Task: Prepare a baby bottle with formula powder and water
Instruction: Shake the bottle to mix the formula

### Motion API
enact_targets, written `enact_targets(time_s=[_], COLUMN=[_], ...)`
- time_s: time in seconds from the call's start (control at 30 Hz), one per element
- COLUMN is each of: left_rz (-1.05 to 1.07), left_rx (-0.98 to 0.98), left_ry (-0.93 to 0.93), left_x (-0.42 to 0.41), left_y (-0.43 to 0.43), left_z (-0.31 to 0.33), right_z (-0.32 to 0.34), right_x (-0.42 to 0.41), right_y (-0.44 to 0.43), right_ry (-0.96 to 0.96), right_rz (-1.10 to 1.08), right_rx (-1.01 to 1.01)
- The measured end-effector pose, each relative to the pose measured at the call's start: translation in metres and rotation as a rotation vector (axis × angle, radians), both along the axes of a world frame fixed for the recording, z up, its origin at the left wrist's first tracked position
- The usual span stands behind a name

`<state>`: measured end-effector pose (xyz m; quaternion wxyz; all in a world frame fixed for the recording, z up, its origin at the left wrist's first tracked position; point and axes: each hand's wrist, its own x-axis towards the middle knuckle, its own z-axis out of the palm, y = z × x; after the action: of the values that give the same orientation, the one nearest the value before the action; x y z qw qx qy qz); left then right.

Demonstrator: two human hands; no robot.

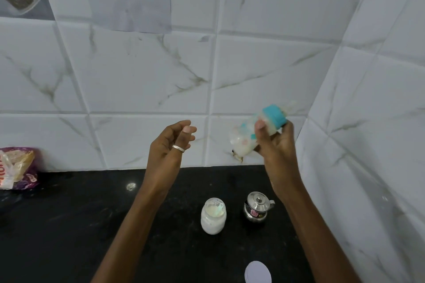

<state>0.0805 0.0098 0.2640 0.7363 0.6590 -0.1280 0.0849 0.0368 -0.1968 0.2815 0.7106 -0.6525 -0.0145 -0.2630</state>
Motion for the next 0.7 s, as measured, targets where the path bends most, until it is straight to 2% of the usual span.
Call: enact_targets(time_s=[0.1, 0.23, 0.27, 0.37, 0.4, 0.53, 0.67, 0.7], left_rz=[0.005, -0.003, 0.000, 0.008, 0.006, -0.003, 0.001, -0.001], left_rx=[0.002, -0.002, -0.003, 0.001, 0.003, 0.006, 0.012, 0.013], left_ry=[0.007, 0.004, 0.003, 0.004, 0.004, -0.005, 0.000, 0.000], left_x=[0.001, -0.001, -0.001, 0.000, 0.000, -0.001, 0.000, 0.000], left_y=[-0.002, -0.001, -0.001, 0.000, -0.001, -0.001, -0.002, -0.002], left_z=[0.000, 0.001, 0.001, 0.001, 0.002, 0.001, 0.001, 0.001], right_z=[-0.009, 0.000, -0.002, -0.014, -0.016, -0.007, -0.017, -0.018], right_x=[-0.004, 0.000, 0.000, -0.003, -0.003, 0.002, -0.001, -0.001], right_y=[0.004, -0.001, -0.001, 0.006, 0.006, 0.000, 0.006, 0.006], right_ry=[0.118, 0.036, 0.035, 0.166, 0.176, 0.080, 0.183, 0.189], right_rz=[0.104, 0.010, -0.001, 0.096, 0.116, -0.003, 0.087, 0.102], right_rx=[-0.204, 0.079, 0.057, -0.179, -0.191, 0.050, -0.226, -0.237])
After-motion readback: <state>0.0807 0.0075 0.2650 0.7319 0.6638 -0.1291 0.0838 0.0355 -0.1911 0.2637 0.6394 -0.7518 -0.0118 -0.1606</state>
